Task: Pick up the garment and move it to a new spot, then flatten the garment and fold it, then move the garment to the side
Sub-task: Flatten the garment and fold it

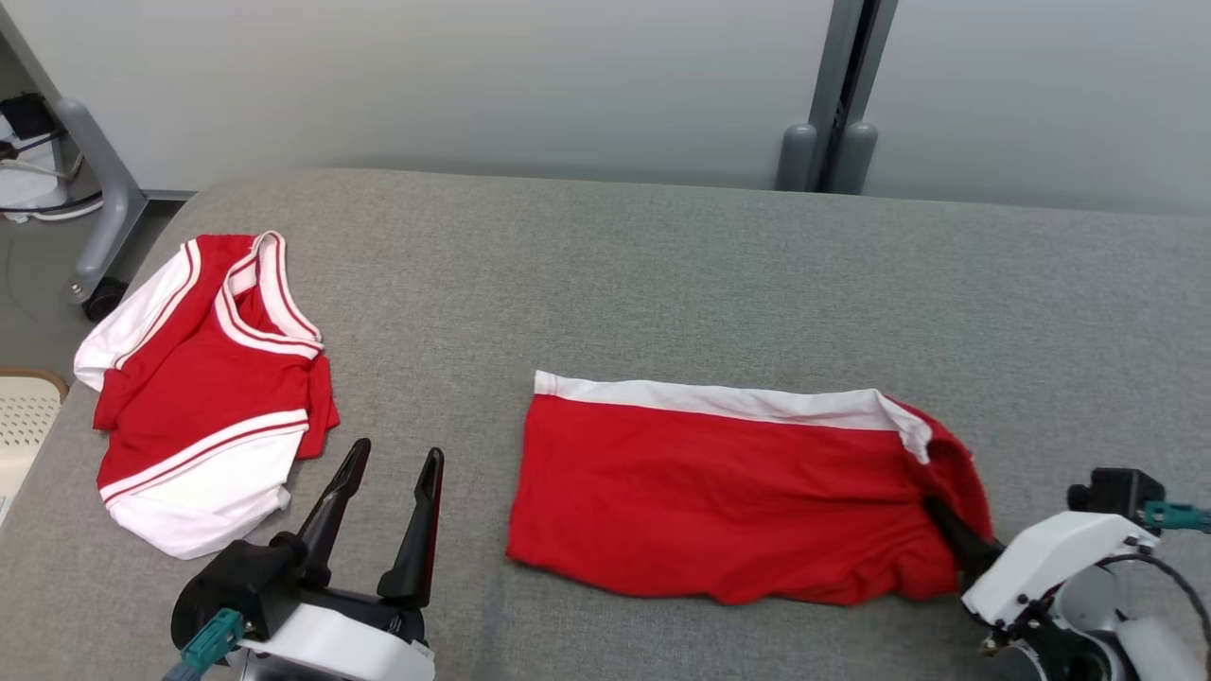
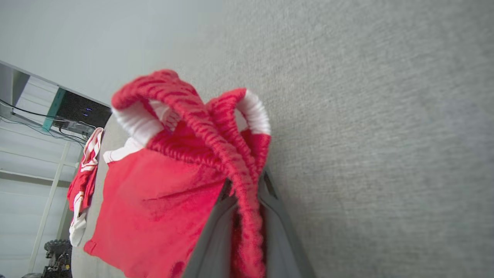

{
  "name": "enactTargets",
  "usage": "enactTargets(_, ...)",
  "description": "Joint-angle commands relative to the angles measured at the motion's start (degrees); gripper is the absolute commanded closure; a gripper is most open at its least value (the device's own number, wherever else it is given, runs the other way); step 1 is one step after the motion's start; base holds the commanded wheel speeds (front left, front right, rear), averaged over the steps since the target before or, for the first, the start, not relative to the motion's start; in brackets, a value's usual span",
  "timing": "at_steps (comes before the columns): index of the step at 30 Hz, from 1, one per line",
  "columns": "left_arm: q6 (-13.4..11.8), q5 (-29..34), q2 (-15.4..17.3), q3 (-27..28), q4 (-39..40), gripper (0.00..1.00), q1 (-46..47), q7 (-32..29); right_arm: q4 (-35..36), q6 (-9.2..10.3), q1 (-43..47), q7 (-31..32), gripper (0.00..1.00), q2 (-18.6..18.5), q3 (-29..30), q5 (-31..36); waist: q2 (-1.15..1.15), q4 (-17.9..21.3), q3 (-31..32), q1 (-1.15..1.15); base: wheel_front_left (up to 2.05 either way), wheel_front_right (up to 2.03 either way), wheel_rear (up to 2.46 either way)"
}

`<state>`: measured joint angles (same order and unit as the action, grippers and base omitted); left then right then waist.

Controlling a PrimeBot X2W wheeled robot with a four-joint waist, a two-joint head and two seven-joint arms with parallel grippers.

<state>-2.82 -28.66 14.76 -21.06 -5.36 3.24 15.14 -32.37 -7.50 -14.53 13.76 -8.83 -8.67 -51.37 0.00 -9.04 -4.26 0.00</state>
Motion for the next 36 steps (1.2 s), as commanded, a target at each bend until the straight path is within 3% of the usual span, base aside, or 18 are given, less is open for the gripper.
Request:
enactTargets(1, 0.3, 0.4, 0.2, 0.0, 0.1, 0.00, -0.3, 0.0, 1.8, 0.00, 1.3, 1.4, 1.00, -1.6, 1.6, -1.4, 0.00, 0.8, 0.4, 0.00, 0.00, 0.00, 0.00)
enactTargets(7, 0.2, 0.2, 0.7, -0.2, 0.3, 0.00, -0.4, -0.4, 10.2, -0.01, 3.9, 8.2, 1.00, -2.9, 5.8, -5.2, 0.00, 1.7, 0.5, 0.00, 0.00, 0.00, 0.00)
enactTargets(14, 0.2, -0.1, 0.0, -1.2, 0.0, 0.00, 0.0, -0.7, 20.4, -0.01, 3.8, 16.7, 1.00, 2.3, 8.6, -10.3, 0.00, 0.9, -0.1, 0.00, 0.00, 0.00, 0.00)
enactTargets(19, 0.5, -0.3, -0.5, -1.7, -0.5, 0.00, 0.7, -0.7, 22.1, -0.01, 2.0, 20.2, 1.00, 4.7, 10.4, -12.2, 0.00, -1.0, -0.7, 0.00, 0.00, 0.00, 0.00)
enactTargets(24, 0.7, -0.4, -1.4, -2.0, -1.2, 0.00, 1.1, -0.4, 19.6, -0.01, -1.4, 21.7, 1.00, 5.8, 11.1, -15.7, 0.00, -4.3, -1.7, 0.00, 0.00, 0.00, 0.00)
enactTargets(36, 1.5, -0.1, -3.4, -2.1, -2.3, 0.00, 1.9, 0.0, -1.4, -0.02, -10.7, 11.3, 1.00, 5.8, -2.4, -24.2, 0.00, -11.3, -2.3, 0.00, 0.00, 0.00, 0.00)
